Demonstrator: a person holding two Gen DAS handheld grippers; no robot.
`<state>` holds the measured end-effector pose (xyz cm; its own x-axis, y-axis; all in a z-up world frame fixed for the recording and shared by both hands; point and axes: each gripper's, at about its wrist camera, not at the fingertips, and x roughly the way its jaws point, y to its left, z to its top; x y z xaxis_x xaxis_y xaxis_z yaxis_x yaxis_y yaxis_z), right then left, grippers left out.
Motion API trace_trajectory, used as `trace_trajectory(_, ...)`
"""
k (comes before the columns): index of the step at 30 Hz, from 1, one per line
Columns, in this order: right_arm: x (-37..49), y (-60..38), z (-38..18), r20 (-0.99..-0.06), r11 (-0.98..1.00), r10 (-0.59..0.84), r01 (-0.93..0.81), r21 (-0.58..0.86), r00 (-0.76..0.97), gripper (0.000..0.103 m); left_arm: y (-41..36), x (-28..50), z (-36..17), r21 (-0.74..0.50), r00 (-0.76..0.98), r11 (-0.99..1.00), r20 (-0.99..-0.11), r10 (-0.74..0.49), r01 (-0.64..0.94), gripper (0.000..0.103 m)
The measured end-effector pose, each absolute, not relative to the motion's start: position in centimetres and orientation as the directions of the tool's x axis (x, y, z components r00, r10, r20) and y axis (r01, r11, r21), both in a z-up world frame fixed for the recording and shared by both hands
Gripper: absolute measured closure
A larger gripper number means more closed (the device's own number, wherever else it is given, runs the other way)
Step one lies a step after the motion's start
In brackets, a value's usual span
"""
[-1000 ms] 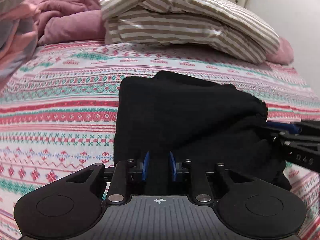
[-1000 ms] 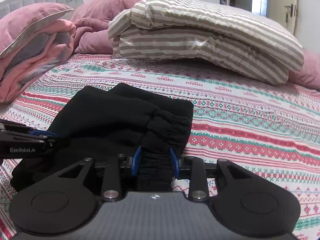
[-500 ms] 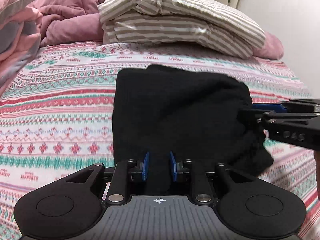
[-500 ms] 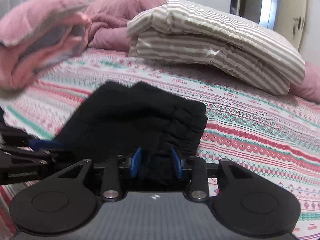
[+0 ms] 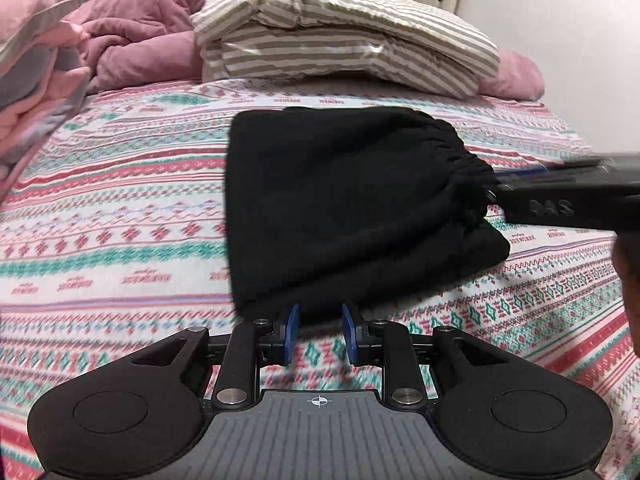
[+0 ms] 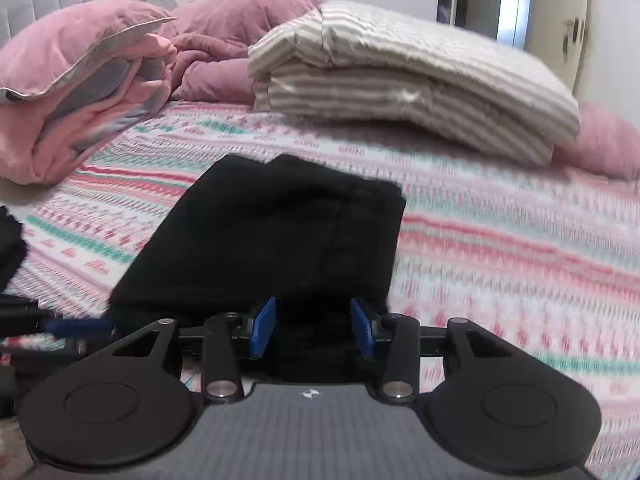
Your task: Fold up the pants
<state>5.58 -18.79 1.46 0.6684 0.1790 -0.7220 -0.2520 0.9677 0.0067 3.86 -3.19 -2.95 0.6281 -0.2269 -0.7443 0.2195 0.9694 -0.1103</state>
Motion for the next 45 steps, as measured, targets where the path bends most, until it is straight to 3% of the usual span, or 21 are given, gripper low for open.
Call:
trace_trajectory(3,3.2,-18.2,2.4,-0.713,0.968,0.174,-0.253,-0.005,0.680,0.003,-1.7,2.8,-1.9,-0.138,0.640,0.982,-0.745,-0.187,0.126,0.069)
trace_trajectory(4,2.4,-17.9,2.8,-0.704,0.967,0.171,-0.253,-0.014,0.690,0.000,-1.4,2.3,-1.6,-0.127,0.637,0.988,-0.755,-0.153,0.087,0.061)
trace_trajectory(7,-0.9,-17.1,4.1,-0.669,0.969,0.169,-0.246,-0.022,0.724,0.000,-0.7,0.2,0.0,-0.100,0.663,0.994,-0.741,-0.105,0.046,0.059)
trace_trajectory(11,-5.1,-17.0,5.3,-0.623,0.975,0.178,-0.221,0.009,0.761,0.000,0.3,-3.4,2.7,-0.100,0.716,0.995,-0.694,-0.070,0.001,0.037)
trace_trajectory(15,-8.8,-17.4,6.0,-0.587,0.984,0.168,-0.175,0.045,0.792,0.000,0.3,-6.9,4.7,-0.082,0.745,0.996,-0.666,-0.037,-0.023,0.036)
trace_trajectory(19,-11.6,-17.5,7.2,-0.562,0.987,0.152,-0.154,0.044,0.813,0.000,-0.4,-10.1,6.1,-0.066,0.753,0.998,-0.656,-0.061,0.023,0.017)
trace_trajectory(23,-12.0,-16.8,9.4,-0.521,0.987,0.112,-0.157,-0.044,0.846,0.000,-0.2,-11.5,7.9,-0.083,0.776,0.996,-0.627,-0.069,0.021,0.006)
trace_trajectory(29,-9.7,-16.9,9.3,-0.471,0.993,0.095,-0.117,-0.016,0.877,0.000,-0.3,-9.9,9.2,-0.051,0.823,0.998,-0.569,-0.010,-0.023,0.000)
trace_trajectory(37,-5.1,-17.1,2.8,-0.593,0.997,0.073,-0.076,0.020,0.802,0.000,-0.8,-5.2,4.6,-0.013,0.809,0.999,-0.587,0.029,-0.046,0.000)
trace_trajectory(45,-4.5,-18.0,1.1,-0.599,0.999,0.003,-0.023,-0.026,0.801,0.000,-1.3,-3.4,1.0,0.008,0.788,0.999,-0.614,0.036,-0.039,0.000)
